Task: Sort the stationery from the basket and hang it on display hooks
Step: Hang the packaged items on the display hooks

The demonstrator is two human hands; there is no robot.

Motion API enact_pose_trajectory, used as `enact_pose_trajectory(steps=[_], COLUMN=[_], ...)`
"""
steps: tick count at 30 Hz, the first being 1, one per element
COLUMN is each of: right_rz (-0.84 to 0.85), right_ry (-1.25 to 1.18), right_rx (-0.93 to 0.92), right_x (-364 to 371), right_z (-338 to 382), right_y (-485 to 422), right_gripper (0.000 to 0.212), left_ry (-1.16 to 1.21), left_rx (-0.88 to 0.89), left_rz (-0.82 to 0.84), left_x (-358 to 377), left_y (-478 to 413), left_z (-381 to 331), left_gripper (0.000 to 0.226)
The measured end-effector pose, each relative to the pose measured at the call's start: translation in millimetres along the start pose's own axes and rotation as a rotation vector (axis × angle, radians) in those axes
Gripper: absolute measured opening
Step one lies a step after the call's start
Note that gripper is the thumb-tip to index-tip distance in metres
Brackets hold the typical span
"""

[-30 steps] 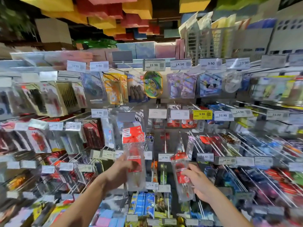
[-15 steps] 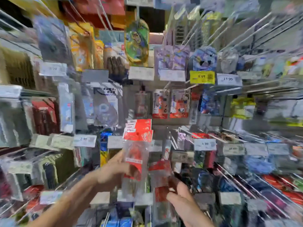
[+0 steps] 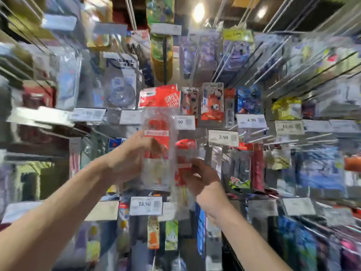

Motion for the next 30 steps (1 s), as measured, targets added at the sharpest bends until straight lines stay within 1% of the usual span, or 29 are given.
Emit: enact_pose_trajectory(steps=[1,3,4,5,7,11,14,15,18,19,21,23,24,26,27,28,30], right_rz=[0.009,-0.003,-0.009,-0.016,-0.065,-0.099,-0.097,-0.089,-0.089,-0.085,-0.076,-0.063,-0.055,-0.037,-0.029,-0.019,0.000], right_ry=[-0.012,-0.008,0.002,0.026,0.117,0.285,0.367,0.387,0.452,0.460,0.461,0.431,0.420,0.403,0.396,0.392,0.396], right_rx=[-0.003,0.009,0.018,0.027,0.052,0.128,0.186,0.194,0.226,0.237,0.240,0.246,0.248,0.246,0.244,0.249,0.259], right_x=[0,4,7,9,16,21,23,23,23,22,20,19,19,18,19,20,20], right_z=[0,5,9,11,21,30,40,41,41,40,39,38,38,38,38,39,40], right_y=[0,-3,-5,-9,-17,-41,-44,-45,-46,-46,-48,-48,-48,-48,-48,-47,-45], right_gripper=[0.016,0.015,0.014,0.012,0.010,0.024,0.029,0.030,0.031,0.031,0.029,0.024,0.021,0.012,0.008,0.006,0.002], left_ry=[0.022,0.052,0.071,0.091,0.132,0.106,0.106,0.110,0.088,0.067,0.055,0.075,0.061,0.015,0.003,0.001,0.000], left_rx=[-0.008,-0.027,-0.027,-0.020,-0.011,-0.022,-0.049,-0.044,-0.078,-0.103,-0.111,-0.098,-0.091,-0.081,-0.074,-0.069,-0.044], left_rz=[-0.022,-0.095,-0.114,-0.124,-0.117,-0.066,-0.019,-0.017,-0.011,-0.027,-0.055,-0.053,-0.044,-0.024,-0.012,-0.010,-0.008], left_x=[0,-1,-4,-7,-14,-19,-15,-16,-22,-24,-26,-25,-24,-23,-23,-21,-16], left_y=[2,4,3,2,2,-5,-6,-5,-9,-10,-13,-16,-17,-18,-18,-18,-16], left_z=[-3,-10,-11,-12,-16,-19,-24,-23,-15,-13,-11,-9,-9,-9,-9,-9,-9], left_gripper=[0.019,0.047,0.053,0.053,0.050,0.039,0.021,0.020,0.037,0.038,0.034,0.026,0.027,0.040,0.043,0.042,0.023])
Point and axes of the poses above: each hand's wrist, its own y-axis away from the middle knuckle, its own x-axis out of the palm, z = x × y, the point moved 1 cm from there along -y, towards the middle knuckle, and after that the axes turned 15 degrees about -y, right-handed, at the moved point
